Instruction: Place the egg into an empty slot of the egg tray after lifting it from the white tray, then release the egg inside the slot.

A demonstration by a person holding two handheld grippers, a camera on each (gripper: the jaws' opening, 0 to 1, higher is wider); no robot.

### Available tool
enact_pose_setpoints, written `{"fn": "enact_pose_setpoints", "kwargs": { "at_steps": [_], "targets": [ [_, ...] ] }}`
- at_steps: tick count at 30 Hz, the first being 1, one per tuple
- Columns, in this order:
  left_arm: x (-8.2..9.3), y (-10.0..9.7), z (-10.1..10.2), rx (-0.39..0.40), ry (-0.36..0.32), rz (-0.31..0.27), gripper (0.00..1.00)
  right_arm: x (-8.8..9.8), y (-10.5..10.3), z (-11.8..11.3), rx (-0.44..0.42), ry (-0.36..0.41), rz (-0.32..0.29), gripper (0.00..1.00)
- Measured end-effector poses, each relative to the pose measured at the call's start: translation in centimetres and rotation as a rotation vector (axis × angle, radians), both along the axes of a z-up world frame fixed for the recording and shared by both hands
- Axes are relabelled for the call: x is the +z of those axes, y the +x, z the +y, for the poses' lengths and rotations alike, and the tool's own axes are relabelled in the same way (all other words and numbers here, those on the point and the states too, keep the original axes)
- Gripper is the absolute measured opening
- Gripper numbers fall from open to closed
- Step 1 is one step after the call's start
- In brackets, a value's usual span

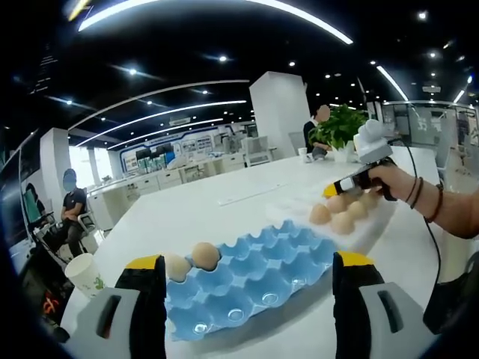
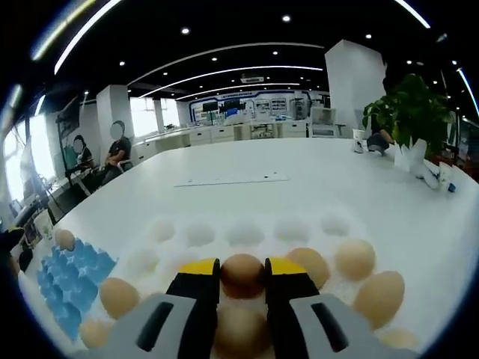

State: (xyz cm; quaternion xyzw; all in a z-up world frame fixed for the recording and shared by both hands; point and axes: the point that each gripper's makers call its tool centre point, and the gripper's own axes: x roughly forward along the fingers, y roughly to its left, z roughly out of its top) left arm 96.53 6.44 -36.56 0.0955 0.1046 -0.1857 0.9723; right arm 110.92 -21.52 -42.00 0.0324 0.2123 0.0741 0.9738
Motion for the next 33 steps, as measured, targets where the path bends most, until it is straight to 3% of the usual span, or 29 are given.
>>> {"fn": "enact_pose_setpoints", "kwargs": {
  "at_steps": [11,20,33],
  "targets": [
    [0.1,0.1,0.1,-0.005,-0.004,-0.003,0.94,0.4,-0.1,0.2,0.004,0.012,-0.019,0.24],
    [0.2,0.2,0.1,-0.004,-0.001,-0.003,0.94,2.5,-0.2,0.2,0.01,0.021,-0.09,0.24],
    [0.1,-0.4,-0.7,-0.02,0.005,-0.003,0.95,5.1,-1.1,2.7,0.072,0.018,-0.153,0.24]
  ]
}}
